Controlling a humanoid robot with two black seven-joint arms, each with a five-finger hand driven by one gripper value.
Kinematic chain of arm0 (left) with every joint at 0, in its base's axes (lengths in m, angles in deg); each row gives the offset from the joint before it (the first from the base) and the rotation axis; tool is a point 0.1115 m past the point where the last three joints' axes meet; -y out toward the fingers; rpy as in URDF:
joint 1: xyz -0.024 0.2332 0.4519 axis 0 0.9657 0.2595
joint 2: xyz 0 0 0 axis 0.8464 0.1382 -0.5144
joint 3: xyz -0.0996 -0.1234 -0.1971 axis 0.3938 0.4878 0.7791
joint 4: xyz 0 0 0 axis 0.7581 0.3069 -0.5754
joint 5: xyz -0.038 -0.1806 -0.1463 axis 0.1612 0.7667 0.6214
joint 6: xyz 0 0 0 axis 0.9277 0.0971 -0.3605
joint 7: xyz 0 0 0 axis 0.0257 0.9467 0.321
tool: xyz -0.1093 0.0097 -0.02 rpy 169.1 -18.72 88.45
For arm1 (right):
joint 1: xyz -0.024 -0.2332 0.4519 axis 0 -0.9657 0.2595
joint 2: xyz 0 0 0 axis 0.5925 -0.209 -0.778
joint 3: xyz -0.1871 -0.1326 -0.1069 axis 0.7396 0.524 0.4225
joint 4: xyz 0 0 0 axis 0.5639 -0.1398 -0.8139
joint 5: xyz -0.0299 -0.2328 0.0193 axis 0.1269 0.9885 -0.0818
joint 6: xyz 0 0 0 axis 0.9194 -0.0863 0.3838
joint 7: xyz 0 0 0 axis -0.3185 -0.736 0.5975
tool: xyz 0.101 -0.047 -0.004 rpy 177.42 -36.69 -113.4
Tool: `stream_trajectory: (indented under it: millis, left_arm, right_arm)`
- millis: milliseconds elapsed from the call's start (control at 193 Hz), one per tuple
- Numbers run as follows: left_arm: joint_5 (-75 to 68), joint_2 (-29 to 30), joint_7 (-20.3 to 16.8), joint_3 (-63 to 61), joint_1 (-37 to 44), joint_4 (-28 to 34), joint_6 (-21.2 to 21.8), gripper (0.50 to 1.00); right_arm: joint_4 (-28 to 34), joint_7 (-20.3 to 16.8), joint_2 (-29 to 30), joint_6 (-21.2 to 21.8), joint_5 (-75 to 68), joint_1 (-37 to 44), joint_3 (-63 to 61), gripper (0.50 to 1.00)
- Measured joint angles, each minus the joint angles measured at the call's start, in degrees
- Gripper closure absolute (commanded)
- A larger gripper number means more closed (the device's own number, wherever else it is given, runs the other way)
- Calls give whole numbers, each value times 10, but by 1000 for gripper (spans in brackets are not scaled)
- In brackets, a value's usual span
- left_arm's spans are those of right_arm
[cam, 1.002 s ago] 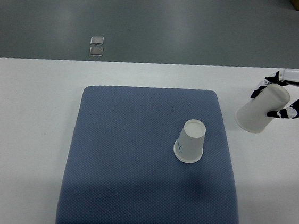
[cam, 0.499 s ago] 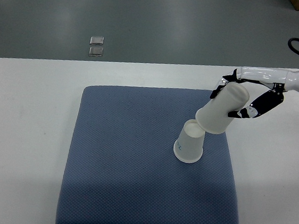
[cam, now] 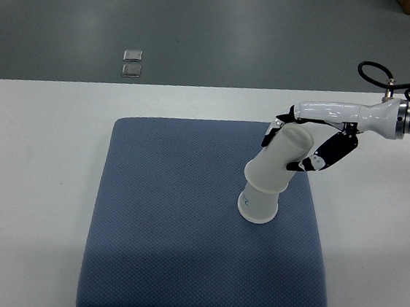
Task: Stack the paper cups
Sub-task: 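Lower the held cup onto the inverted cup and open the right hand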
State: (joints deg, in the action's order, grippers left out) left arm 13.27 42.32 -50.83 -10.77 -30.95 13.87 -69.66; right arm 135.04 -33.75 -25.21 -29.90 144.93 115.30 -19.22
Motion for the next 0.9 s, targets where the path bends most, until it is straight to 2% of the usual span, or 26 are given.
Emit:
stream_trajectory:
  millis: [644,722,898]
  left_arm:
    - [0,0,0,0,0,0,0,500]
    - [0,0,0,0,0,0,0,500]
    - [0,0,0,0,0,0,0,500]
  right_arm:
    - [-2,-23,28,-4,20,-6,1,857]
    - [-2,-26,30,-5,21,-8,1,844]
    - [-6,-31,31,-6,21,-13,1,781]
